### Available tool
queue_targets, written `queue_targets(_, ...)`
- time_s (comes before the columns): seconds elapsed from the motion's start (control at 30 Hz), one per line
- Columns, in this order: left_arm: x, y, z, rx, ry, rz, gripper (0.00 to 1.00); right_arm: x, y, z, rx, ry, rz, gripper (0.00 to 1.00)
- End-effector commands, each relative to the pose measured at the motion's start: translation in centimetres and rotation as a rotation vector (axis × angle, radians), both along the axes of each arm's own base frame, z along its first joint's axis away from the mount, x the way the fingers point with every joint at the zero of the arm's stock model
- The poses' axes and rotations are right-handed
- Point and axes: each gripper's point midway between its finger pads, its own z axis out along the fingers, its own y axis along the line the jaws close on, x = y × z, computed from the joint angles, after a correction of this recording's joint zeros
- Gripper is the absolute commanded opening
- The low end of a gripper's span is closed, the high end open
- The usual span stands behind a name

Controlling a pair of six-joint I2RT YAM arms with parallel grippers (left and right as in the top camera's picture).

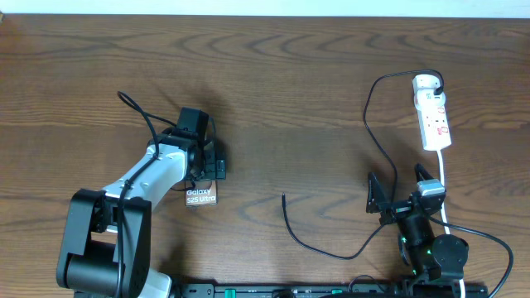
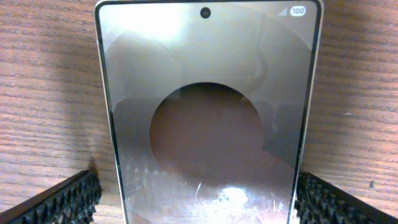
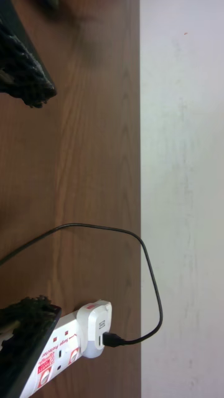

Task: Plug charger to phone and switch on socket
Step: 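Close the left gripper on the phone's bottom edge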

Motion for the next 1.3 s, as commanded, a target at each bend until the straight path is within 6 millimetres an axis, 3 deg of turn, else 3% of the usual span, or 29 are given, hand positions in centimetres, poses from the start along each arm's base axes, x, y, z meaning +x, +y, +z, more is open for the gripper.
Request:
queue_targets(0.0,-0.87,-1.07,-1.08,-0.062,0.053,-0.013,0.98,-0.02,0.16,-0.17,0.008,0.008,0.005,0.99)
queue_targets(0.37,-0.87,-1.07,-1.08,-0.062,0.053,-0.013,0.87,-0.01,0.16,-0.19,0.008,0.009,0.005,0.99)
queue_targets(1.27,-0.87,-1.07,-1.08,-0.062,0.053,-0.013,0.78,-0.01,0.16,-0.23,0.008,0.01,0.005,0.99)
